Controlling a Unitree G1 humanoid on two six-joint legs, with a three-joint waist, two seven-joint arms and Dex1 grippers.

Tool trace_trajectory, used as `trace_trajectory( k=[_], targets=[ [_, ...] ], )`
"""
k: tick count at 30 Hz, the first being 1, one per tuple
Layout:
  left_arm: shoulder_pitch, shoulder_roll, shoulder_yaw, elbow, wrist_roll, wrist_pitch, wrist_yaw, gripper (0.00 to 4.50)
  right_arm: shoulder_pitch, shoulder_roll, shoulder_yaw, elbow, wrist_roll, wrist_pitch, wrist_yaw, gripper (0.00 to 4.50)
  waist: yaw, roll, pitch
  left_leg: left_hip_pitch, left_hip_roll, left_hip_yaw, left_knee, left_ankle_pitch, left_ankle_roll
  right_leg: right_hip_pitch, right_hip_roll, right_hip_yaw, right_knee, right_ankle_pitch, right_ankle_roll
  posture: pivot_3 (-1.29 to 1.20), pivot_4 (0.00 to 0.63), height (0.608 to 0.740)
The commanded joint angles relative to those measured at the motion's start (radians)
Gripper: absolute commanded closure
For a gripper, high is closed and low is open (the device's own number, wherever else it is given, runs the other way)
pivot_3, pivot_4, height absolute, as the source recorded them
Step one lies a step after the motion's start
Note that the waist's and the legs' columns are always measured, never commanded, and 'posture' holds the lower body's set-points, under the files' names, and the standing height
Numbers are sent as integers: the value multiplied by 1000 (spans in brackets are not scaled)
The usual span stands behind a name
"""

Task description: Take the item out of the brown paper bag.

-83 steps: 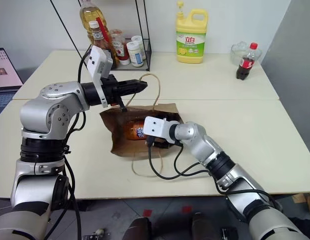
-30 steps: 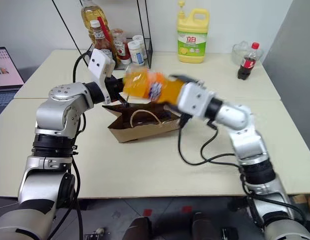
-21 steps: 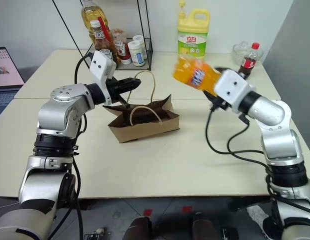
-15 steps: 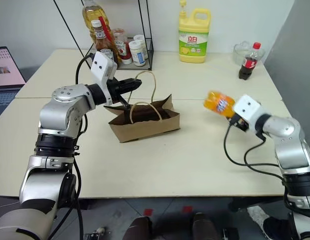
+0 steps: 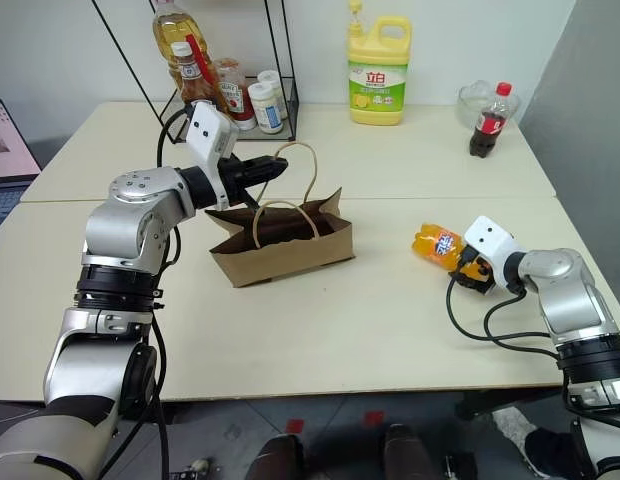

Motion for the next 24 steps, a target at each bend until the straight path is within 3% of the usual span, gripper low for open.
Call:
trace_trajectory(
  k=[1, 3, 6, 18, 24],
  targets=[
    [-26, 23, 12, -30, 2, -7, -9, 4500, -7, -9, -42, -72, 40, -6, 15, 34, 0, 0, 0, 0, 0, 0, 0, 0, 0, 0, 0, 0, 0, 0, 0, 0, 150, 740],
    [-21, 29, 16, -34, -1, -8, -16, 4500, 10, -3, -78, -131, 83, -2, 22, 34, 0, 0, 0, 0, 0, 0, 0, 0, 0, 0, 0, 0, 0, 0, 0, 0, 150, 740],
    [-10, 38, 41, -47, -32, 15, -30, 3886, 41, 12, -117, -208, 129, -4, 5, 0, 1, 0, 0, 0, 0, 0, 0, 0, 0, 0, 0, 0, 0, 0, 0, 0, 150, 740],
    [60, 135, 183, -150, -114, 121, 18, 121, 119, 148, -187, -438, 194, 60, -189, 0, 0, 0, 0, 0, 0, 0, 0, 0, 0, 0, 0, 0, 1, 0, 0, 0, 150, 740],
    [252, 179, 298, -324, -99, 135, 149, 19, 197, 237, -204, -532, 222, 68, -283, 0, 0, 0, 0, 0, 1, 0, 0, 0, 0, 0, 0, 0, 1, 0, 0, 0, 150, 740]
  ],
)
